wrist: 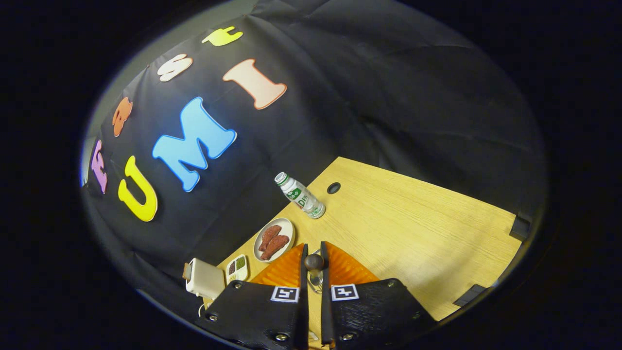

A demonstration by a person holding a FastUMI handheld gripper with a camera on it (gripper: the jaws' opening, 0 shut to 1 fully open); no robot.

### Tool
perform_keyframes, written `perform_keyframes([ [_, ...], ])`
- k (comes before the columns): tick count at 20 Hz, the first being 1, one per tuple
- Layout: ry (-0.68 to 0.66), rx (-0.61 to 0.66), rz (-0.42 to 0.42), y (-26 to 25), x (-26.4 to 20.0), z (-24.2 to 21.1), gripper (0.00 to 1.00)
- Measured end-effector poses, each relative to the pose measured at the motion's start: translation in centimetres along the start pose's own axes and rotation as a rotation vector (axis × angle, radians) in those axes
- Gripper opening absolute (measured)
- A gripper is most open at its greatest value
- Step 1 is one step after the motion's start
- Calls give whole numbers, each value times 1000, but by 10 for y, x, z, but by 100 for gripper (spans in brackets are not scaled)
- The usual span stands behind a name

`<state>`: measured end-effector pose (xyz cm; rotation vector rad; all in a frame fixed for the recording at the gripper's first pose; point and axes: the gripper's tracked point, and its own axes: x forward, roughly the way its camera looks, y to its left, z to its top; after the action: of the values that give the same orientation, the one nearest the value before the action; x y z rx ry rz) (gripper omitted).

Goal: Take the plate from the dish rack, then take the spoon from the basket and place it into the plate.

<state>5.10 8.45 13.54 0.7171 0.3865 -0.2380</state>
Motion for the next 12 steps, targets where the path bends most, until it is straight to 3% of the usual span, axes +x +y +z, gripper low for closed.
perform_keyframes([
  [5,88,-66,132,57,-39,-20,10],
  [12,257,-198,295,131,-79,-106,10],
])
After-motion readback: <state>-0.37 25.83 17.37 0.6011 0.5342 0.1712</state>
